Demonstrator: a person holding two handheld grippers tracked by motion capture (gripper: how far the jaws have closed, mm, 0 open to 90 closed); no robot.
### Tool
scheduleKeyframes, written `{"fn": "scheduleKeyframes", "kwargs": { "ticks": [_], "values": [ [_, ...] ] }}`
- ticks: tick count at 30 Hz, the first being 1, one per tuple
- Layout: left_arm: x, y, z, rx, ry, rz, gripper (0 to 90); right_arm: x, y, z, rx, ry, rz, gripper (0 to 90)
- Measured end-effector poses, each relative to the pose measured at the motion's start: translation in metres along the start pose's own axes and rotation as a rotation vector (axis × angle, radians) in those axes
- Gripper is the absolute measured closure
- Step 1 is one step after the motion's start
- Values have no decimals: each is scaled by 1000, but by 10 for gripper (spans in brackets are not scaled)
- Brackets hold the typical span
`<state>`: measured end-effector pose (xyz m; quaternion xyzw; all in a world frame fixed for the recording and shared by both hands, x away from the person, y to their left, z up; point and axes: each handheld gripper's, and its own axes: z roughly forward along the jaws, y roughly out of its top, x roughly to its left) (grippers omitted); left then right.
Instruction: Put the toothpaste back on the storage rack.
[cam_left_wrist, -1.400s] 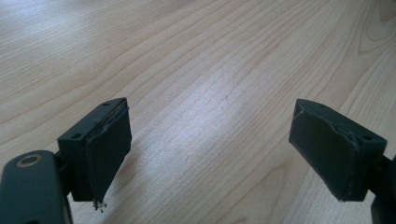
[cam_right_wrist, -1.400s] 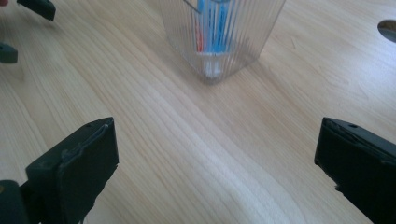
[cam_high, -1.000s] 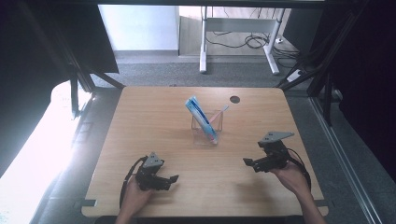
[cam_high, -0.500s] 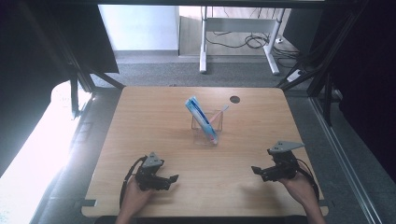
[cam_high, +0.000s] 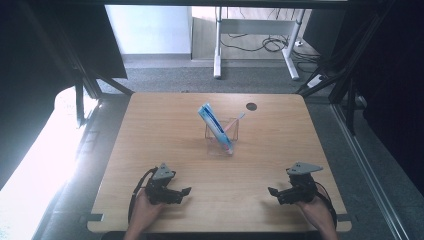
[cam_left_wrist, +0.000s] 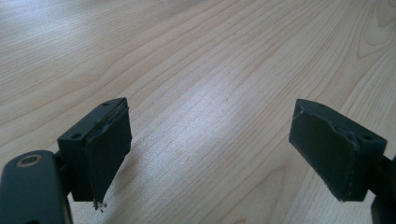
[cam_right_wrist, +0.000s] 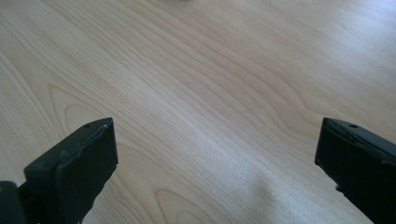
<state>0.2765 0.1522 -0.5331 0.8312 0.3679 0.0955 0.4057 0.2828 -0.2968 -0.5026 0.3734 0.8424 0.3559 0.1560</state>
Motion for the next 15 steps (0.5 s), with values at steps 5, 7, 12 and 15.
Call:
{"fn": "scheduleKeyframes", "kwargs": {
  "ticks": [5, 7, 12, 15],
  "values": [
    [-1, 0, 1, 4, 3, 6, 133, 3, -9, 8, 20, -15, -12, 0],
    [-1, 0, 1, 5, 4, 11, 133, 5, -13, 11, 31, -19, -25, 0],
    [-2, 0, 2, 5, 4, 3, 133, 8, -19, 15, 55, -23, -53, 0],
    [-2, 1, 1, 4, 4, 6, 133, 9, -20, 17, 68, -30, -67, 0]
  ]
}}
